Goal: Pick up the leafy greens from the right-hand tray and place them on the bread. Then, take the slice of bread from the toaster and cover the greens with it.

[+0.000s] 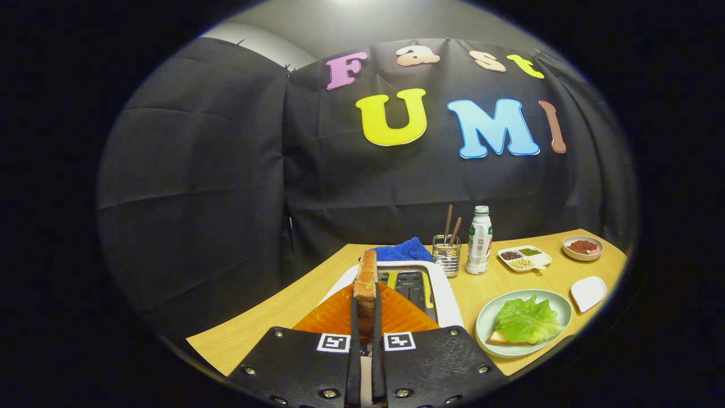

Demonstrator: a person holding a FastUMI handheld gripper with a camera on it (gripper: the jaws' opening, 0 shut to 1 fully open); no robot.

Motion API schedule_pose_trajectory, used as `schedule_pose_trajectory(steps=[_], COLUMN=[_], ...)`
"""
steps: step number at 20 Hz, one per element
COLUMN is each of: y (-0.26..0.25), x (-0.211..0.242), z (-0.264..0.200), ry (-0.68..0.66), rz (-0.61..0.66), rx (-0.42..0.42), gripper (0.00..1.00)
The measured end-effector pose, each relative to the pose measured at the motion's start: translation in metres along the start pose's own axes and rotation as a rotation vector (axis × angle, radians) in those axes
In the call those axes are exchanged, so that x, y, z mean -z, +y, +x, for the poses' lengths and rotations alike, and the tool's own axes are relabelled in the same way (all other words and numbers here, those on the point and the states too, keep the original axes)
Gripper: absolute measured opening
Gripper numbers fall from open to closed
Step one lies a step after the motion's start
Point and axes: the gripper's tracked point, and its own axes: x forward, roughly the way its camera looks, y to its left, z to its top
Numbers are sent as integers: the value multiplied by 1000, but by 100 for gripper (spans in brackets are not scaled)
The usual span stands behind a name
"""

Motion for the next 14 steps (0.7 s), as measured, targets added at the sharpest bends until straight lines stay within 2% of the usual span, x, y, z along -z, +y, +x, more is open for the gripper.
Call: schedule_pose_trajectory(steps=[9, 14], y=[1, 0], x=[-12, -40], z=[0, -8], ry=[0, -41], rz=[15, 35], rx=[0, -20], gripper=[7, 7])
